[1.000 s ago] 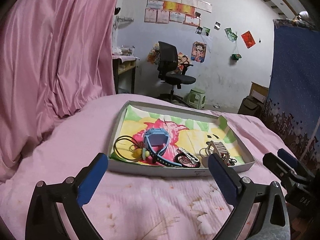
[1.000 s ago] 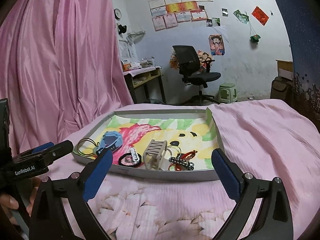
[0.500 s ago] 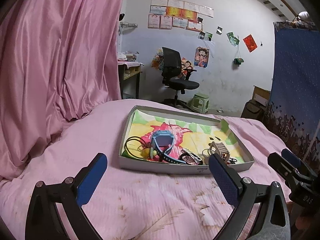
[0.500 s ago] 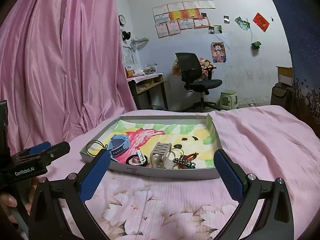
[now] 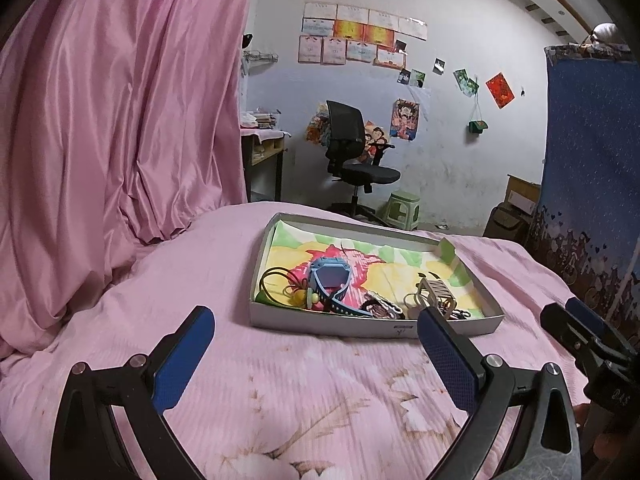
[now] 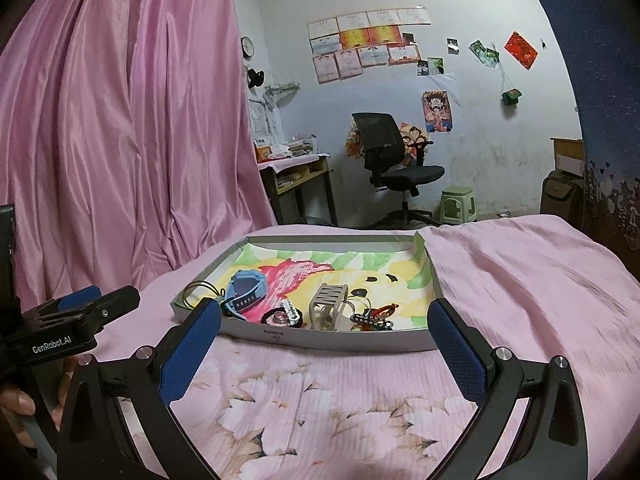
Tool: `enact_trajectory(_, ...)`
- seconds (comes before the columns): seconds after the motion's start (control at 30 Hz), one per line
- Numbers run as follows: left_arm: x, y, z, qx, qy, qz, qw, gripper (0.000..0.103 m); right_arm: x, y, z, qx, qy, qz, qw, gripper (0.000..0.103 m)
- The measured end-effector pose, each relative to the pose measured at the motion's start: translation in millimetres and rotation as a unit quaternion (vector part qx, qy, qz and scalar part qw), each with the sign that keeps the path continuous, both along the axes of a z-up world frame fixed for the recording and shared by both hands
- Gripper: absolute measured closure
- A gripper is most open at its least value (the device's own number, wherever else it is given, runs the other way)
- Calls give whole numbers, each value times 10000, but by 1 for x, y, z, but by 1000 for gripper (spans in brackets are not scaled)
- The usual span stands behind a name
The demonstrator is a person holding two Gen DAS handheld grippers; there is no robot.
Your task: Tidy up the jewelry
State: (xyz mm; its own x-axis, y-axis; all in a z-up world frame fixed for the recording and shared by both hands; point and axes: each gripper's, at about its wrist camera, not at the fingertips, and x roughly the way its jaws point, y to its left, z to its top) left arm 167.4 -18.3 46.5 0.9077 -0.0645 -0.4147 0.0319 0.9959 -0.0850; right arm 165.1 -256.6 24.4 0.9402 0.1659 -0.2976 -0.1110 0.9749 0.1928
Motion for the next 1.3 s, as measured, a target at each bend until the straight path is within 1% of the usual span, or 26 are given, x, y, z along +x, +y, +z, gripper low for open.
enact_trajectory(0.1,-7,1,0,8,-32,1,10000,1,-9,2,-1,56,-24,41,10000,1)
enact_trajectory(0.4,-27,7,-2,1,-118,66,9999,1,-29,12,-2,-34,-91,82,9999,1)
enact_trajectory(0.77,-59,9,-4,190,-193,84,9996,1,-50,16,-3,-15,-83,80,9999,1)
enact_trajectory(1.0,-76,17,-4,101,-228,196,9995,1,-66,21,-3,-5,-162,75,9998,1)
enact_trajectory(1.3,-95,24,-10,-24,-155,308,9994,1,-87,27,-4,22,-219,75,9997,1)
